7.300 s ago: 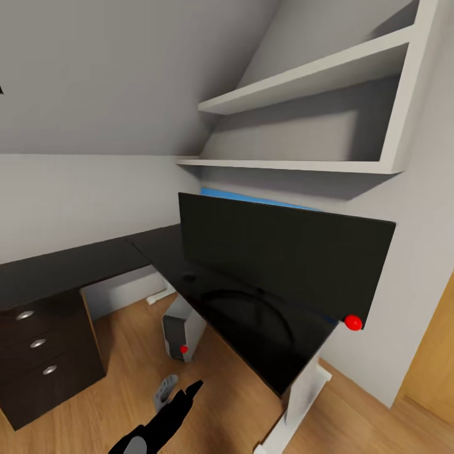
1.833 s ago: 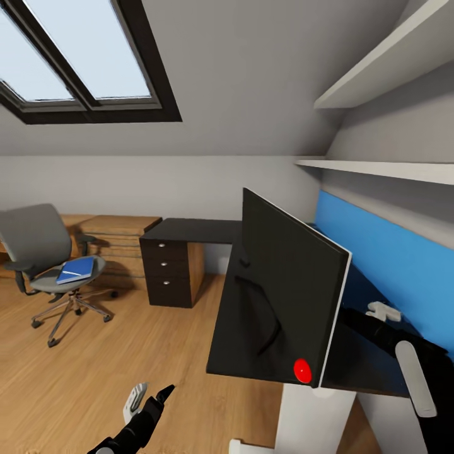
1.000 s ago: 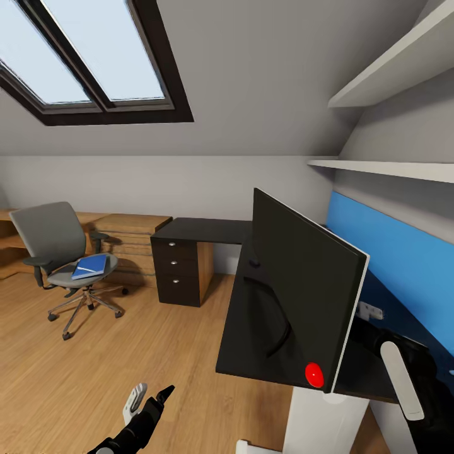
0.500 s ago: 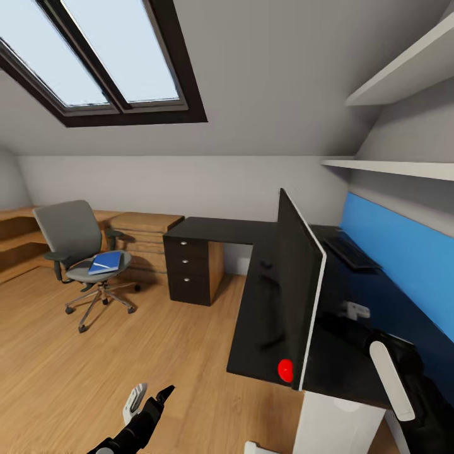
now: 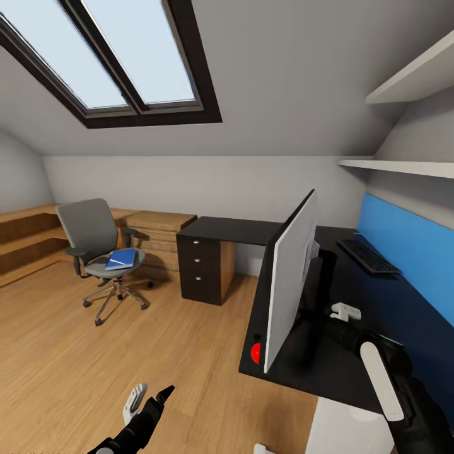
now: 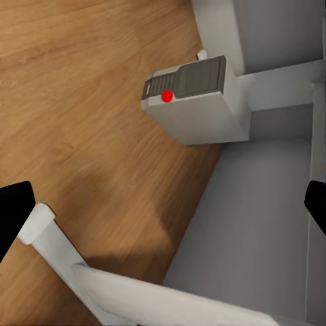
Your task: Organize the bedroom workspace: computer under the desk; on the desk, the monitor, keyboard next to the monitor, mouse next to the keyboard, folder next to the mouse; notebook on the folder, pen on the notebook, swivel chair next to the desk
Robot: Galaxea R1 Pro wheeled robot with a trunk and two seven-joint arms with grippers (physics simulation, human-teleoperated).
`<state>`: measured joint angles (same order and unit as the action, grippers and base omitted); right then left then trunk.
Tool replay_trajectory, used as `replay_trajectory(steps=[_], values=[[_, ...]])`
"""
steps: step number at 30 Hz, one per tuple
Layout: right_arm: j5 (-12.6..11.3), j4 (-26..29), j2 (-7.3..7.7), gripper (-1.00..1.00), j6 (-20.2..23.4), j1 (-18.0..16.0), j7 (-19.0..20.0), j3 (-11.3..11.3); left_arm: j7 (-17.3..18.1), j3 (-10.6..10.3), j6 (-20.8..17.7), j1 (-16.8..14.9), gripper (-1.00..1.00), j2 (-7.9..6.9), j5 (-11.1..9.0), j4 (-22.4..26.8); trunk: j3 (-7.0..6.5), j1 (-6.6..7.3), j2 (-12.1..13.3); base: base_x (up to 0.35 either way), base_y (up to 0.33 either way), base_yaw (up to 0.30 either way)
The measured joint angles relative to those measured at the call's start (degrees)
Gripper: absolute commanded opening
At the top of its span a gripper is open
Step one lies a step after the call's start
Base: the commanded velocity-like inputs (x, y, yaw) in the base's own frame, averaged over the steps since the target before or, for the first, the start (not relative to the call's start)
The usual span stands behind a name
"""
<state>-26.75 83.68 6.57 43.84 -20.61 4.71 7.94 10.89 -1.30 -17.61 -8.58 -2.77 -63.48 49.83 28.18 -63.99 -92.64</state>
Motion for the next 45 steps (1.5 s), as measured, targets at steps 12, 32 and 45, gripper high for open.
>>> replay_trajectory(steps=[12,32,45], values=[[1.3,-7.9,0.63,1.00,-17.1,-1.1,-7.6,0.5,0.0,-0.1,0.0,0.0,1.00,0.00,0.0,0.0,0.00,0.00,0.0,0.000,0.000,0.005],[10.6,-22.9,-3.39,1.00,-32.7,-6.2,-20.4,-2.5,0.0,0.0,0.0,0.0,1.00,0.00,0.0,0.0,0.00,0.00,0.0,0.000,0.000,0.000],[13.9,-30.9,-5.16,1.00,-42.0,-7.8,-22.3,-7.8,0.1,0.0,0.0,0.0,1.00,0.00,0.0,0.0,0.00,0.00,0.0,0.000,0.000,0.000]])
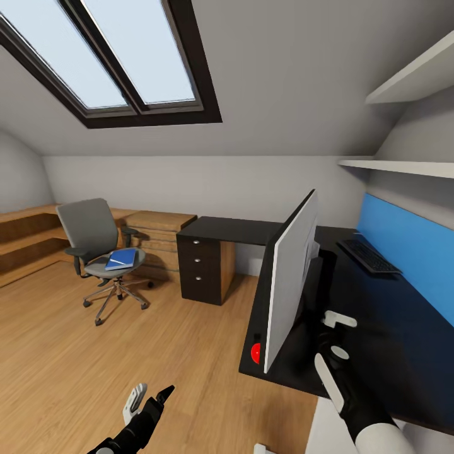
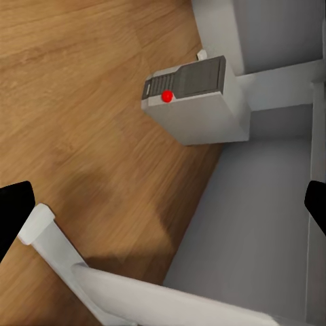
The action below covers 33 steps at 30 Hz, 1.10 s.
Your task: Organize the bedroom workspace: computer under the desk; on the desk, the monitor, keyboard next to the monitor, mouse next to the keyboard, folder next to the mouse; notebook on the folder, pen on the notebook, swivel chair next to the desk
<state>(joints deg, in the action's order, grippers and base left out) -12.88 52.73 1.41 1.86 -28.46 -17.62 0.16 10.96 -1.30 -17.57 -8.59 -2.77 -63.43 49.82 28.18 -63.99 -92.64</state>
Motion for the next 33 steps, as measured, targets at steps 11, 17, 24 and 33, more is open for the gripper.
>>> replay_trajectory(steps=[11,17,24,33], values=[[0.3,-1.2,-0.02,1.00,-0.9,-0.1,0.0,-3.4,-0.1,-0.1,0.0,0.0,1.00,0.00,0.0,0.0,0.00,0.01,0.0,0.021,-0.011,0.000],[0.2,-1.3,0.05,1.00,-0.9,-0.2,0.0,-3.5,0.0,-0.1,0.1,0.0,1.00,-0.01,0.0,0.0,0.00,0.02,0.0,0.196,-0.092,0.000],[0.0,-1.3,0.30,1.00,-0.6,-0.2,0.0,-3.5,0.0,-0.2,0.1,0.0,1.00,0.00,0.1,0.0,0.00,0.01,0.0,0.090,-0.042,0.000],[-0.2,-1.3,0.58,1.00,-0.8,-0.2,0.0,-3.2,-0.1,-0.2,0.1,0.0,1.00,0.00,0.1,0.0,0.00,0.00,0.0,0.021,-0.010,-0.001]])
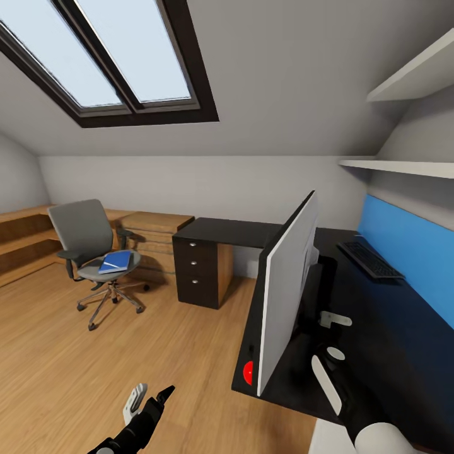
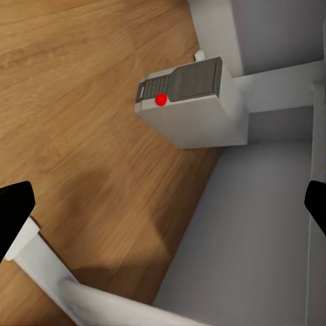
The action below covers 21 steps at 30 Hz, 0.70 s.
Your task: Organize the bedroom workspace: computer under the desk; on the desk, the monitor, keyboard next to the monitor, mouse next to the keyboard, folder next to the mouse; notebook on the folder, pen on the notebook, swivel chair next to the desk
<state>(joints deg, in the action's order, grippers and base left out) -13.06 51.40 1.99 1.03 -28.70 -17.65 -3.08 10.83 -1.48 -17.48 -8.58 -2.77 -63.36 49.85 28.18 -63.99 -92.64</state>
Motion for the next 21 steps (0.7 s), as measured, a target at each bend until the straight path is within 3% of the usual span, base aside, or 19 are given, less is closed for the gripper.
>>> replay_trajectory(steps=[21], values=[[0.0,0.0,0.12,1.00,-0.1,0.0,-0.2,0.2,0.0,0.0,0.0,0.0,1.00,0.00,0.0,0.0,0.00,0.00,0.0,0.002,-0.001,-0.077]])
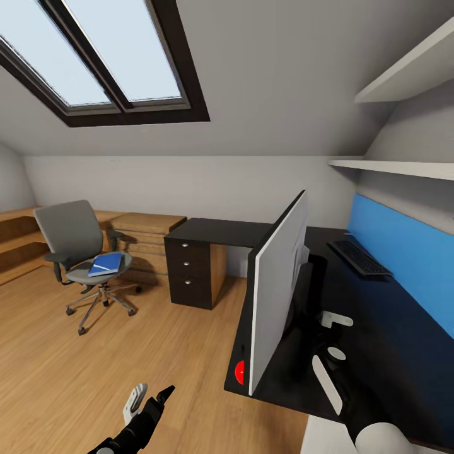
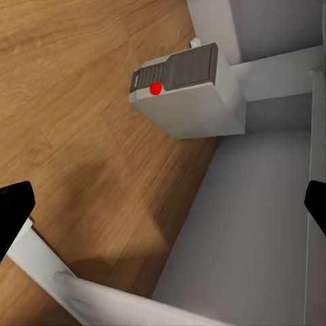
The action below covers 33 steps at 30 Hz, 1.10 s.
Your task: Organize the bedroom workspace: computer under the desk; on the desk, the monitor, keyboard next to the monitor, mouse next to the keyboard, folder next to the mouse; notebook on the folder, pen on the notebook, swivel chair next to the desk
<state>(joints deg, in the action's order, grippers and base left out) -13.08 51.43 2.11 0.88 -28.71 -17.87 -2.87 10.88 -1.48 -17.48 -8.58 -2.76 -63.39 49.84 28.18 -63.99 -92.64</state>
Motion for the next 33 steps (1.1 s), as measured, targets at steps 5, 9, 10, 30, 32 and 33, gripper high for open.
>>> replay_trajectory(steps=[5,9,10,30,32,33], values=[[0.0,0.0,0.00,1.00,0.0,0.0,0.0,0.0,0.0,0.0,0.0,0.0,1.00,0.00,0.0,0.0,0.00,0.00,0.0,0.000,0.000,-0.010],[0.0,0.1,0.14,1.00,0.1,0.0,0.0,0.0,0.0,0.0,0.0,0.0,1.00,0.00,0.0,0.0,0.00,0.00,0.0,0.002,0.000,-0.004],[0.1,0.1,0.17,1.00,0.1,0.0,0.0,0.0,0.0,0.0,0.0,0.0,1.00,0.00,0.0,0.0,0.00,0.00,0.0,0.025,0.000,-0.002],[0.0,0.3,0.27,1.00,0.3,-0.2,0.0,0.1,0.2,-0.4,0.0,0.0,1.00,0.07,0.0,0.0,0.00,0.00,0.0,0.107,0.000,-0.001],[0.0,0.3,0.27,1.00,0.3,-0.2,0.0,0.1,0.2,-0.4,0.0,0.0,1.00,0.08,0.0,0.0,0.00,0.00,0.0,0.017,0.000,0.000],[0.0,0.3,0.27,1.00,0.3,-0.2,0.0,0.1,0.2,-0.4,0.0,0.0,1.00,0.08,0.0,0.0,0.00,0.00,0.0,0.013,0.000,0.000]])
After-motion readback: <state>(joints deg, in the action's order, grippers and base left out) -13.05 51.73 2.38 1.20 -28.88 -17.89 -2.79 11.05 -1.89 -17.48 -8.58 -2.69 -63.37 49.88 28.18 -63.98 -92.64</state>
